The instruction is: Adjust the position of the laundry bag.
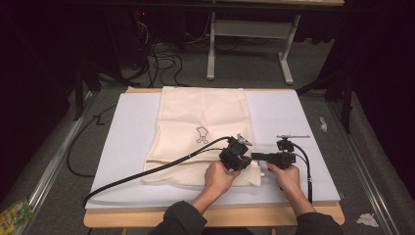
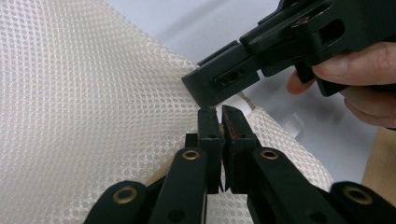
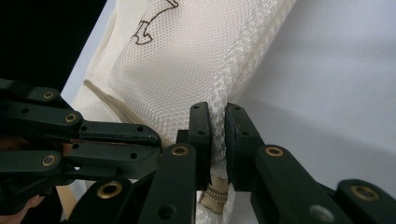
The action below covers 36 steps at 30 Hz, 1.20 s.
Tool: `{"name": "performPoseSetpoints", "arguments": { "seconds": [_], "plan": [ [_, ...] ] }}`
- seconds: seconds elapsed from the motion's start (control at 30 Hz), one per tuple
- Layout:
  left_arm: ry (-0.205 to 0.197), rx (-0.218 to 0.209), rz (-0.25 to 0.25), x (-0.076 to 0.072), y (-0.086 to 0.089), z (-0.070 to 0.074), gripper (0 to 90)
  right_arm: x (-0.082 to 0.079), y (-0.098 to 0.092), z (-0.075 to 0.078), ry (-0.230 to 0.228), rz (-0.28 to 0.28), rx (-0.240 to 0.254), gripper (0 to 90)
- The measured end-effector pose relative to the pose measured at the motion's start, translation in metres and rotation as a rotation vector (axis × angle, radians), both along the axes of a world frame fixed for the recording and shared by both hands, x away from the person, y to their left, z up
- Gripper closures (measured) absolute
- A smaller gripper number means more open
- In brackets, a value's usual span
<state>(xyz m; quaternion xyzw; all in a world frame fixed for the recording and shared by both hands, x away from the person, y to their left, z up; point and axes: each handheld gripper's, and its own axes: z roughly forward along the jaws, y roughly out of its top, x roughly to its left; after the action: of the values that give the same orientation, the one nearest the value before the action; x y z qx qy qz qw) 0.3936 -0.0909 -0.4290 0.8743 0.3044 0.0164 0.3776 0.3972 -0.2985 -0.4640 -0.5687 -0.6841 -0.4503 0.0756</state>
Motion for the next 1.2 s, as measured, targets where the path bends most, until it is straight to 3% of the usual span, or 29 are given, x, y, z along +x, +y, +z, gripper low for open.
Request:
{"name": "performPoseSetpoints", "arguments": {
  "seconds": [0.27, 0.6, 0.67, 0.8, 0.93, 0.97, 1.03, 1.2],
  "plan": [
    [0.003, 0.021, -0.001, 0.0, 0.001, 0.0, 87.4, -0.002, 0.006, 0.007, -0.041, 0.03, -0.069, 87.0],
    [0.015, 0.04, 0.003, 0.0, 0.002, -0.001, 87.5, -0.004, 0.009, 0.012, -0.074, 0.039, -0.12, 88.6],
    [0.034, 0.03, 0.003, 0.003, 0.006, -0.001, 87.5, -0.005, 0.009, 0.013, -0.081, 0.043, -0.126, 88.6],
    [0.036, 0.027, 0.012, 0.003, 0.006, -0.002, 87.5, -0.004, 0.011, 0.013, -0.077, 0.049, -0.121, 88.1],
    [0.03, 0.02, 0.016, 0.002, 0.006, -0.003, 87.5, -0.002, 0.01, 0.01, -0.054, 0.054, -0.088, 81.9],
    [0.028, 0.019, 0.018, 0.002, 0.006, -0.002, 87.5, -0.002, 0.008, 0.008, -0.042, 0.05, -0.076, 74.6],
    [0.028, 0.023, 0.017, 0.002, 0.006, -0.002, 87.5, -0.002, 0.007, 0.006, -0.026, 0.052, -0.063, 71.3],
    [0.035, 0.027, 0.021, 0.003, 0.005, -0.005, 87.5, -0.003, 0.006, 0.004, -0.019, 0.068, -0.053, 70.5]
  ]
}}
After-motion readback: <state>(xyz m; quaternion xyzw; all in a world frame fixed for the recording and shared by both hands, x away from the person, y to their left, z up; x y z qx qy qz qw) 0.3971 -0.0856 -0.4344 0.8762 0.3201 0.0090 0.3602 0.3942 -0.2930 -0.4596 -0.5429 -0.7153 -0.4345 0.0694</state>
